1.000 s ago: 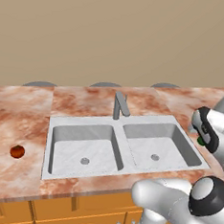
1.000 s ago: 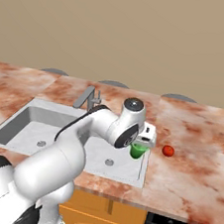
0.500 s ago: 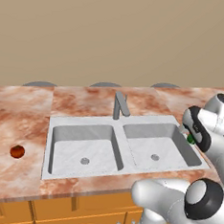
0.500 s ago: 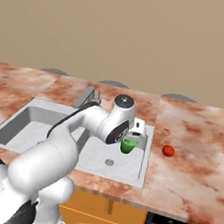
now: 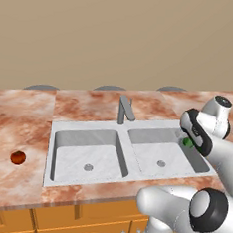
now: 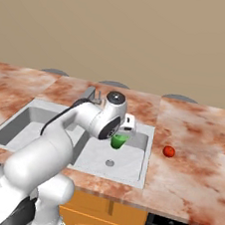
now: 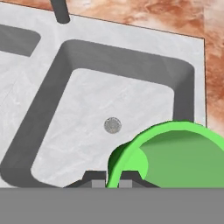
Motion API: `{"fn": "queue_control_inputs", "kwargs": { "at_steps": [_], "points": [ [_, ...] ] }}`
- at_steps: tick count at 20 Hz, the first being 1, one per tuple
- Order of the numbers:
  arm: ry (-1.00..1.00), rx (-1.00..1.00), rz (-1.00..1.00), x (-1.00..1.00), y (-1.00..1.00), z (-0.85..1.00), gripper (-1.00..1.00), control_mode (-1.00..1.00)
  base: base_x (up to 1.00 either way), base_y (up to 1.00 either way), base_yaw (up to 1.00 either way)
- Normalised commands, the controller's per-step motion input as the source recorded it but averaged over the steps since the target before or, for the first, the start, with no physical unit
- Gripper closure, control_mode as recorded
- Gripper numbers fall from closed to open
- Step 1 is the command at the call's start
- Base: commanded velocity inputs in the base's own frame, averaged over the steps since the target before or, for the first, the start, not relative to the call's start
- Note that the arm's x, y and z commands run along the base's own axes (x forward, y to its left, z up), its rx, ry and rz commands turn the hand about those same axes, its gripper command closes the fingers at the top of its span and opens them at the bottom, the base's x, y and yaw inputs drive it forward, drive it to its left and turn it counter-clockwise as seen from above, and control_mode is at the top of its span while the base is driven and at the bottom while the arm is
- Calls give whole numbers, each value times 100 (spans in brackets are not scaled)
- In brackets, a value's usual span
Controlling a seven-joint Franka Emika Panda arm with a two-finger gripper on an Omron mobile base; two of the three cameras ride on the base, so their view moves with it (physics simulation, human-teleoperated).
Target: Remove the tomato and tomato from the sink. Then move the bowl and cup from the counter to the sink for washing.
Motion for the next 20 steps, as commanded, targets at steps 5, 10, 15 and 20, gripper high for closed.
{"fn": "queue_control_inputs", "kwargs": {
  "at_steps": [5, 10, 15, 20],
  "points": [
    [0, 0, 12, 18, 27, -3, 100, -100, 0, 0, 0],
    [0, -3, 9, 24, 19, -10, 100, -100, 0, 0, 0],
    [0, -1, 8, 23, 26, -15, 100, -100, 0, 0, 0],
    [0, 0, 8, 16, 20, -16, 100, -100, 0, 0, 0]
  ]
}}
